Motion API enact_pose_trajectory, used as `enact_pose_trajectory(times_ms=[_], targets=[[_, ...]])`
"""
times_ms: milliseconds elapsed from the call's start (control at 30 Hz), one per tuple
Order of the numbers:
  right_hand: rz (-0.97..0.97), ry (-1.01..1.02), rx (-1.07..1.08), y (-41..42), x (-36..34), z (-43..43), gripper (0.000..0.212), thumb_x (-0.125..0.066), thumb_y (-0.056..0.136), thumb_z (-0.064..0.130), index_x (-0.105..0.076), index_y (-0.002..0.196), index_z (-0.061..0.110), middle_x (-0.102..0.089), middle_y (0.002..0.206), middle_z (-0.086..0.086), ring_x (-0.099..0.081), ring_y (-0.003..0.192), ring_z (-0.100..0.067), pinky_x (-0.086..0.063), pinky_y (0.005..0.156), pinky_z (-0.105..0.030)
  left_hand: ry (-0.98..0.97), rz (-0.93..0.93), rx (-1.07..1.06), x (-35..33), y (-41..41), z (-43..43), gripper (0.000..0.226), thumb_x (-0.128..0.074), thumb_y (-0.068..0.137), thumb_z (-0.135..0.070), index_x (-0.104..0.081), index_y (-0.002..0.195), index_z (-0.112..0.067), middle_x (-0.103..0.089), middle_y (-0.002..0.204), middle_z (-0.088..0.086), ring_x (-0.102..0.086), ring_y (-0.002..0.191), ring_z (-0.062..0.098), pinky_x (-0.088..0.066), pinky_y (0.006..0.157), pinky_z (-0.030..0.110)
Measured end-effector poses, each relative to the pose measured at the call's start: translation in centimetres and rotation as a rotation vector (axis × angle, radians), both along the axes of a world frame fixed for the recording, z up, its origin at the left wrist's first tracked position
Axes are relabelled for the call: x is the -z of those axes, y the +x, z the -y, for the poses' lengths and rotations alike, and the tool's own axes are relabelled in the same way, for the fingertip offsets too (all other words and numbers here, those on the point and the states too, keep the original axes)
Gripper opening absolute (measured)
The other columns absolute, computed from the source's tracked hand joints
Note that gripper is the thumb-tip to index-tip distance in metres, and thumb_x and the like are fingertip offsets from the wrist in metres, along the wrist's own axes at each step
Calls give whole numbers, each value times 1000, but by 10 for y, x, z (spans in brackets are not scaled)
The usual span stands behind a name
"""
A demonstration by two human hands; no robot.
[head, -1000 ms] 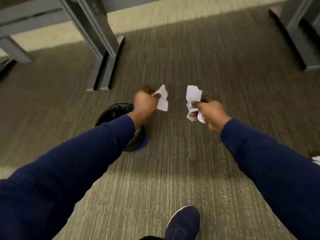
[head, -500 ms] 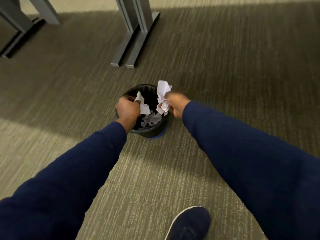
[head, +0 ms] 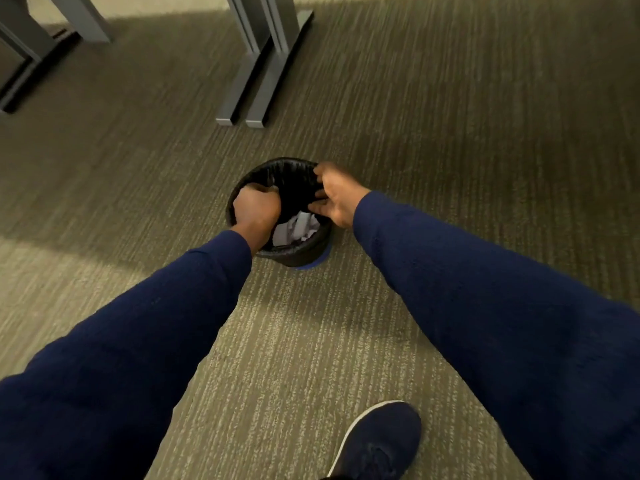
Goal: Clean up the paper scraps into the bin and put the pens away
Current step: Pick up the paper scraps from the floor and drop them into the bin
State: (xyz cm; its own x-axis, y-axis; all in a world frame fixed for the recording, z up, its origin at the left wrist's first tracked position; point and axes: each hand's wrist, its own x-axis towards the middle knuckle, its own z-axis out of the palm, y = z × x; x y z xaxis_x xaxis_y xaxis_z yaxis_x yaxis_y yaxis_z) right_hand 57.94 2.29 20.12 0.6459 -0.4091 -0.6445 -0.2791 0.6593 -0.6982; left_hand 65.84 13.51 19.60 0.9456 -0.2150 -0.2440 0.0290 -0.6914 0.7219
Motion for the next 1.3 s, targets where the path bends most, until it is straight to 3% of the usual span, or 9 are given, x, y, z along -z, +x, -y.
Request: enact_pose_trajectory(times_ms=[133,233,367,433,533,667,867,1133,1300], targets=[[38,-36,11,-30,1,16,31,-39,105,33,-55,124,15,-57,104,-9,-57,103,-28,-50,85,-40,-63,27,102,-8,-22,27,20,-60,97,-36,-65,82,-23,-73,89,4,-72,85,22,-61,83,41],[27,-66,73,-64,6,32,39,-41,105,34,-50,138,14,-58,109,-10,-56,100,-26,-51,81,-40,-80,21,231,-8,-47,49,19,-58,99,-35,-69,95,-20,-73,91,5,-72,85,21,-61,84,45],[-33,-138,207,-123,15,53,20,-50,102,34,-60,100,16,-56,89,-4,-55,76,-17,-50,65,-33,-67,26,401,-8,-92,85,25,-60,98,-37,-65,107,-14,-70,95,8,-69,87,25,-60,82,44],[-68,-235,290,-158,23,64,20,-53,99,32,-61,104,15,-57,85,-2,-56,73,-16,-49,61,-32,-19,34,507,-8,-119,108,28,-59,98,-38,-63,107,-12,-66,93,8,-65,87,26,-57,80,41],[-153,-425,383,-219,33,79,15,-55,94,30,-59,106,22,-61,84,1,-60,76,-19,-53,68,-38,35,24,661,-7,-166,144,21,-57,100,-38,-59,93,-18,-59,81,1,-61,79,21,-51,69,33],[-352,-679,446,-311,45,93,15,-57,92,32,-57,103,22,-65,88,2,-63,83,-21,-48,66,-29,29,23,887,-4,-245,189,27,-57,100,-31,-60,114,-8,-59,87,3,-59,75,16,-47,64,27],[-542,-826,550,-446,66,83,26,-61,94,32,-56,111,14,-62,108,-4,-58,94,-19,-40,76,-28,43,60,1215,8,-379,233,29,-59,98,-33,-60,111,-7,-66,101,13,-64,97,29,-50,83,35],[-802,-773,694,-607,112,32,36,-64,92,28,-56,122,9,-58,125,-12,-58,114,-27,-49,95,-43,40,164,1601,68,-537,234,23,-66,90,-38,-60,90,-16,-67,89,4,-64,84,25,-51,72,36],[-951,-643,690,-676,154,-1,48,-67,89,27,-51,132,13,-54,131,-14,-55,119,-31,-46,99,-40,142,208,1794,121,-594,229,32,-64,91,-31,-58,116,-13,-63,117,11,-63,105,29,-52,86,38]])
